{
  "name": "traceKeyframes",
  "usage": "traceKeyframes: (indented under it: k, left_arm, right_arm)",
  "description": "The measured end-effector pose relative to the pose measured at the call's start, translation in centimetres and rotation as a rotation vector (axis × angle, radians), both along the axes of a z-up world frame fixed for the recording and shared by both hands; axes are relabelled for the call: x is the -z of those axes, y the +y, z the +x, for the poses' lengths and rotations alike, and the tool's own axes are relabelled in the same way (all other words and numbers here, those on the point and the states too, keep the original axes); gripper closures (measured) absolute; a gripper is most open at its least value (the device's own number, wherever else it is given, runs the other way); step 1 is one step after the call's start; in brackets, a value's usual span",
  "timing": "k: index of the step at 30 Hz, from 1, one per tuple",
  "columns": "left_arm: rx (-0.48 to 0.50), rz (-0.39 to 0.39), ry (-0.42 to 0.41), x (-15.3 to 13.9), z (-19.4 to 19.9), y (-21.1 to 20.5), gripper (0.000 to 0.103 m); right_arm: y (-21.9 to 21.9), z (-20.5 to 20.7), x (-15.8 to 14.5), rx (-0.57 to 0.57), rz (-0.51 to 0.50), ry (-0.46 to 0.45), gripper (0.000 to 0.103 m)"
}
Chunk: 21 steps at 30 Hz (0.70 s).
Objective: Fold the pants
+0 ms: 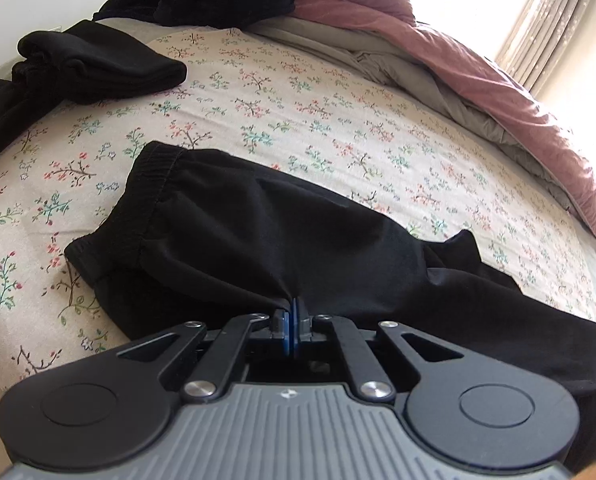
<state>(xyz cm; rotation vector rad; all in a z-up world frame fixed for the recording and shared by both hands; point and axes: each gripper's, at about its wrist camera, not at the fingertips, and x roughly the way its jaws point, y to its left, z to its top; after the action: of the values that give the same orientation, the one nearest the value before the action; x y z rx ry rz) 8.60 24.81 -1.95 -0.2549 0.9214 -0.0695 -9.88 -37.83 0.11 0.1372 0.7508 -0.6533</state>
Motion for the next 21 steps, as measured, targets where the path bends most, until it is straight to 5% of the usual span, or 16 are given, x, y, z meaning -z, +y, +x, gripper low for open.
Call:
traceKeyframes:
  k: [13, 16, 18, 21]
  left_arm:
    - [0.081, 0.17, 0.111, 2.6, -1.9, -0.8, 0.084]
    - [0.132, 0.205, 0.098, 2.0, -3.1, -2.2, 0.07]
    - [0.19, 0.2, 0.087, 1.7, -4.3, -3.5, 0.046]
    - [0.306, 0.227, 0.045, 1.2, -6.8, -6.6, 0.033]
  right_arm:
    - [1.9, -8.9, 6.2, 0.081, 0.206, 0.055, 0.103]
    - [1.7, -9.7, 6.7, 0.091, 0.238, 0.05, 0.102]
    - [1.2, -10.2, 6.7, 0.101, 0.279, 0.015, 0.092]
    - [0.2, -10.7, 6.3, 0.116, 0.334, -0.031, 0.087]
